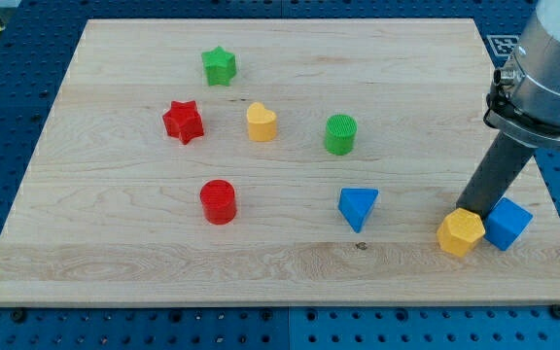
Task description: Move the blue cube to the bottom right of the board
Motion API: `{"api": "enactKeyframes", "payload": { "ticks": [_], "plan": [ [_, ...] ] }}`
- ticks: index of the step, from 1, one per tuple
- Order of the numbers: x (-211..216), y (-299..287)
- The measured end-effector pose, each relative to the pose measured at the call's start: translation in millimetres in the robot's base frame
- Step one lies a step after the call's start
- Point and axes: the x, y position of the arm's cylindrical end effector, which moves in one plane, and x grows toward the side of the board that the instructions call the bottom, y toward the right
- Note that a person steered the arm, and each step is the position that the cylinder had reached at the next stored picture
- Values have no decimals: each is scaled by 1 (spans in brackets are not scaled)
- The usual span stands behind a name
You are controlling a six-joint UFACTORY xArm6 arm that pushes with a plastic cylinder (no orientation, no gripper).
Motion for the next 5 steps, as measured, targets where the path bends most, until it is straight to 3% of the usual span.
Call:
{"api": "enactKeyframes", "payload": {
  "ticks": [5],
  "plan": [
    [37,36]
  ]
}}
